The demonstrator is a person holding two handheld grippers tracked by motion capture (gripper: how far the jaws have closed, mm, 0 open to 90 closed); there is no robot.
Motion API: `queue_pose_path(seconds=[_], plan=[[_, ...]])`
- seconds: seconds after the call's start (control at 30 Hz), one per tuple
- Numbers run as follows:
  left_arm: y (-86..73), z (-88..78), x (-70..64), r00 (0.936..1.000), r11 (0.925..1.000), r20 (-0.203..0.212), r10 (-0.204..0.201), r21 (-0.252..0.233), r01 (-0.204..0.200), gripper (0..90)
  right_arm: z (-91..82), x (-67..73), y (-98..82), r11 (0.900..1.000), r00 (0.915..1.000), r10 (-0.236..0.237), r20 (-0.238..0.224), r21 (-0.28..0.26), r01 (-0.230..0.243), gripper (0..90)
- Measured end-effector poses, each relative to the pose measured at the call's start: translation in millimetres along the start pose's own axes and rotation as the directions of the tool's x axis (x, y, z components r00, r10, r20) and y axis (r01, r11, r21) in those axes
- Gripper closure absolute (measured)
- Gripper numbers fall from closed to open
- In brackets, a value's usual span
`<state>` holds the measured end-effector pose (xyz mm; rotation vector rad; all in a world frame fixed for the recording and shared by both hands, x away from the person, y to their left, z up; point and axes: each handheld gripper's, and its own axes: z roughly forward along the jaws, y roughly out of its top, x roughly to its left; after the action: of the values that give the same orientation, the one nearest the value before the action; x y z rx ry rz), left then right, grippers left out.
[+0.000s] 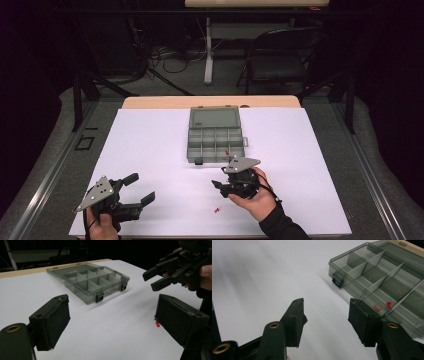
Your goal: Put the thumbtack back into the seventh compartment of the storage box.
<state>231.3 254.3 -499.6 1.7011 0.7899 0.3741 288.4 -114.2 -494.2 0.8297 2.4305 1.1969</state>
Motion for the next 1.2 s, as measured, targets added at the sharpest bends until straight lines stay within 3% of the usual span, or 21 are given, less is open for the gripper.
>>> queue_pose_path(seconds=[0.7,0.97,1.2], plan=[[0.3,-0.2,-0.3,1.0,1.0,0.0,0.002,0.003,-0.002,12.1,-6.0,16.1,-31.3,1.0,0.9998,-0.003,-0.021,0.004,0.003,47.4],[0.0,-0.3,0.2,1.0,1.0,-0.001,0.0,0.0,0.0,12.1,1.7,23.5,-38.7,0.999,0.9969,-0.029,-0.073,0.021,0.03,50.9],[0.2,-0.6,-0.1,1.0,1.0,-0.001,0.0,0.001,0.0,12.1,6.3,27.6,-46.0,0.998,0.9953,-0.04,-0.088,0.039,0.044,52.9]])
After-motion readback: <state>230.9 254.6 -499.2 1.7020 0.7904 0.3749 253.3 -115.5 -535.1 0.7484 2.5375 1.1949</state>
